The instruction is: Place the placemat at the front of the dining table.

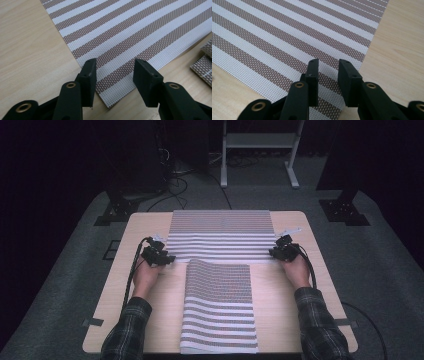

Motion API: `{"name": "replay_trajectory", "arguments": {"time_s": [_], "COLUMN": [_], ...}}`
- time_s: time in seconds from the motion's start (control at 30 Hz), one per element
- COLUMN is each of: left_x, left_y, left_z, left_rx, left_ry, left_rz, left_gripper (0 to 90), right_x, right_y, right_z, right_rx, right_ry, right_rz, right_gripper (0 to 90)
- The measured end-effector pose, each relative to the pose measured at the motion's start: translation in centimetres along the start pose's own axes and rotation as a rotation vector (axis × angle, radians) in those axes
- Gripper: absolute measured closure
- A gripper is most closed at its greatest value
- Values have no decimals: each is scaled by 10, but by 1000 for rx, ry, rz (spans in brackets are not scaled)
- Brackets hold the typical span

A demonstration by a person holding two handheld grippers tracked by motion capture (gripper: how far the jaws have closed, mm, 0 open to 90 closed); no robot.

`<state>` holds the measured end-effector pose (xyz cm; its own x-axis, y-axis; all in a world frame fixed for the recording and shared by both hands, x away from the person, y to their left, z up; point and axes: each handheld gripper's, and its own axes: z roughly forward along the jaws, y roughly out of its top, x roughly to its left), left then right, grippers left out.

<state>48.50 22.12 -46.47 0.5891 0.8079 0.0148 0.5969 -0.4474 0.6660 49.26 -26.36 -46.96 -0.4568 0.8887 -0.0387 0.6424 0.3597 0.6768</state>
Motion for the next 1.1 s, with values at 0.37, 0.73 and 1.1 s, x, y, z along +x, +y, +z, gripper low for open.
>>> {"name": "replay_trajectory", "arguments": {"time_s": [0.37, 0.73, 1.1], "left_x": [0, 3, 6], "left_y": [4, 4, 6], "left_z": [2, 2, -7], "left_rx": [15, 12, -46], "left_ry": [10, 10, -19], "left_rz": [-11, -10, -54], "left_gripper": [536, 515, 373], "right_x": [-3, -3, -5], "right_y": [1, -1, 1], "right_z": [4, 2, -14], "right_rx": [-28, -16, -57], "right_ry": [-13, 7, 37], "right_rz": [20, 40, 61], "right_gripper": [685, 710, 502]}}
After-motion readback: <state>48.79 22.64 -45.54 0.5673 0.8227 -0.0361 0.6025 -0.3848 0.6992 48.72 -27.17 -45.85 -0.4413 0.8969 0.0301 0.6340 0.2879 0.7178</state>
